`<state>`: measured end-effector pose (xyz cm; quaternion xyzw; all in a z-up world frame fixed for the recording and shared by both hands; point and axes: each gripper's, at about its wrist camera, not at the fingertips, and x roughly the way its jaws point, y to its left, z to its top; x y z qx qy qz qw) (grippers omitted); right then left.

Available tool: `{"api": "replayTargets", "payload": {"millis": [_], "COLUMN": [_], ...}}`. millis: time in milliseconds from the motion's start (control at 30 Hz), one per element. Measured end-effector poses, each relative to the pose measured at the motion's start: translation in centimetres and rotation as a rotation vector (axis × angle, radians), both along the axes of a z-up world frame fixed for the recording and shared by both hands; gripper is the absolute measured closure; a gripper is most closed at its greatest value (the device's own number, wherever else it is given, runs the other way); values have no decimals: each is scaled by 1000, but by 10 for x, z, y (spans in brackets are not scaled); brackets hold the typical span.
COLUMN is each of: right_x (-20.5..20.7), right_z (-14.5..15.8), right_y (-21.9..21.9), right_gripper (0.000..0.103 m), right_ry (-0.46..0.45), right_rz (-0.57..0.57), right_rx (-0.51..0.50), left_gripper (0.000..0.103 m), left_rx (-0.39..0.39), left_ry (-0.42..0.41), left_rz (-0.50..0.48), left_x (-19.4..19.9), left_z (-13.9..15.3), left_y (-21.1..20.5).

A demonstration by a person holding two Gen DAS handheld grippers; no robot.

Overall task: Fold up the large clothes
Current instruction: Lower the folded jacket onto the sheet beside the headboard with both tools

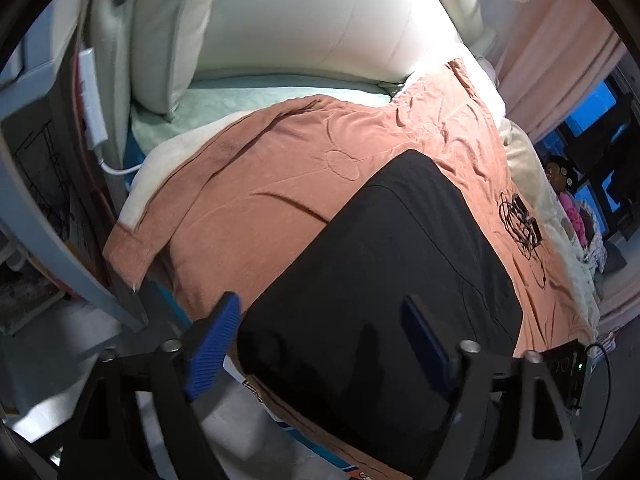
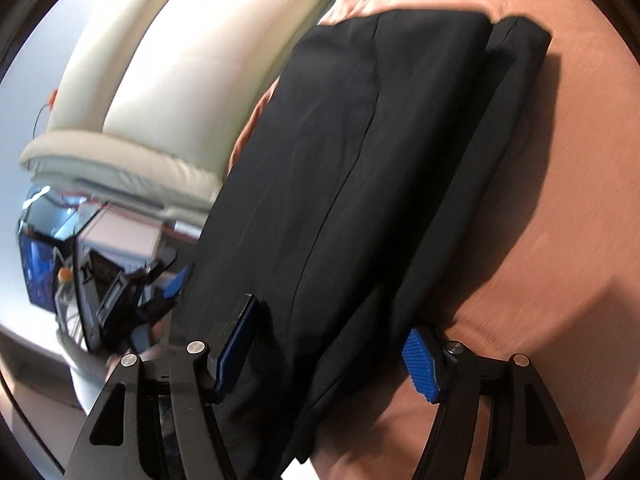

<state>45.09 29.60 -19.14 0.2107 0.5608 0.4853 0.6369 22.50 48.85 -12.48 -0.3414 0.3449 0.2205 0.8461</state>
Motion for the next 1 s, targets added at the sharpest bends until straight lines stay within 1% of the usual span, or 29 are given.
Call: {"api": "replayTargets", "payload": {"millis": [33,100,167,267,367,400,433,467,500,533,567,600,633,733,800,867,900,1000], "right_x": [-2,-5,-4,-4,-4,-4,-4,-3,-4,-7,-9,-9,-9,-7,-7,-10,-11,-8], "right_z": [-1,0,-1,0,-2,-2,-4,-4,-3,-4,-2,1,3,8,6,5,4,0], "right_y": [4,7,10,18,14,14,14,14,15,16,16,16,16,24,30,38,42,39], "right_gripper": [35,36,37,39,42,45,47,48,51,54,56,61,63,66,67,67,67,67], "right_ry": [0,8,18,36,47,49,51,52,50,44,27,8,-3,-2,9,10,4,13], "right_rz": [10,14,10,7,9,10,11,12,14,16,23,31,35,39,43,45,41,36], "right_rx": [-10,-10,-13,-12,-6,-3,-1,1,3,4,6,10,10,3,5,0,-11,-11], "left_gripper": [1,1,1,1,1,1,2,5,16,21,24,28,31,36,36,36,36,36], "left_rx": [-11,-35,-74,-141,-218,-231,-225,-214,-204,-194,-188,-182,-169,-135,-112,-108,-125,-147], "left_ry": [-14,-24,-30,-18,-51,-78,-90,-100,-109,-94,-80,-73,-65,-67,-63,-35,-24,-37], "left_rz": [18,36,48,88,105,99,98,98,90,93,95,94,93,98,98,96,104,118], "left_x": [-4,-8,-9,-10,-11,-10,-9,-8,-6,-4,-1,1,3,7,8,11,10,1], "left_z": [-3,-9,-20,-43,-59,-61,-61,-60,-59,-58,-57,-55,-52,-38,-32,-35,-42,-52], "left_y": [1,1,3,6,8,6,5,3,2,1,2,2,4,14,18,24,26,25]}}
